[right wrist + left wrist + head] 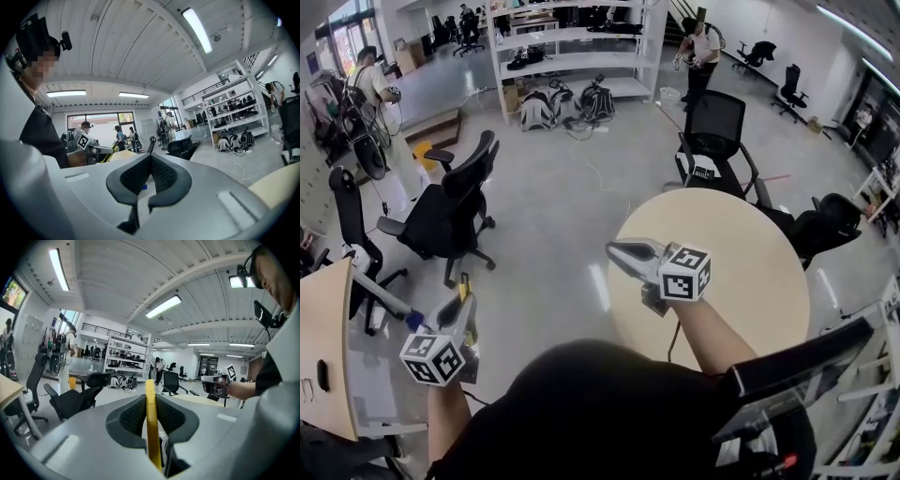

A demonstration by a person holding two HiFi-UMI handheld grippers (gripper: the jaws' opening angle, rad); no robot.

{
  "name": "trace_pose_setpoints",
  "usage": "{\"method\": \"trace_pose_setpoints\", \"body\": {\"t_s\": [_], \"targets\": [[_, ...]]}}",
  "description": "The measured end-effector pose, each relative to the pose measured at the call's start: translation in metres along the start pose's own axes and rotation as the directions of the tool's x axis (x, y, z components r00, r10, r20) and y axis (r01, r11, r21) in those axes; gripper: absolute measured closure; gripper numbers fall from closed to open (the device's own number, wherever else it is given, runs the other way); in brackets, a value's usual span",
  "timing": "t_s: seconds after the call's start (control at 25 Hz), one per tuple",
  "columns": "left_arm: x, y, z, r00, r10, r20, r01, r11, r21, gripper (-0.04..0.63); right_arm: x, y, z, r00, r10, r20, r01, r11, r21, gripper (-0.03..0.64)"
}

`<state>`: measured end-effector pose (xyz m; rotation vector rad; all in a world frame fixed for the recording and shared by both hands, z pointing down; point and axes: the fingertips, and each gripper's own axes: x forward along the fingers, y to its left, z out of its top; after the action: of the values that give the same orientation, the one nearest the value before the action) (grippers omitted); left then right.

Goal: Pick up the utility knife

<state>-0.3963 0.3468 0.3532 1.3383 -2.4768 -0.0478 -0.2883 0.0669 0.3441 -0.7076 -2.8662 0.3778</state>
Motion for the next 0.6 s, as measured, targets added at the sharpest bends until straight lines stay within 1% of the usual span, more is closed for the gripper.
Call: {"method": "trace_pose_setpoints", "body": {"t_s": [0.28, 0.6], "targets": [[0.014, -0.009, 0.004, 0.999, -0.038, -0.004, 0.038, 0.999, 0.006, 0.538, -0.005, -0.005, 0.001, 1.0, -0.013, 0.009, 0.013, 1.0, -0.008, 0.604], [0.026, -0.002, 0.007, 0.998, -0.069, -0.01, 0.069, 0.997, 0.017, 0.538, 0.0, -0.008, -0.004, 0.999, -0.029, 0.013, 0.03, 1.0, -0.007, 0.604]]}}
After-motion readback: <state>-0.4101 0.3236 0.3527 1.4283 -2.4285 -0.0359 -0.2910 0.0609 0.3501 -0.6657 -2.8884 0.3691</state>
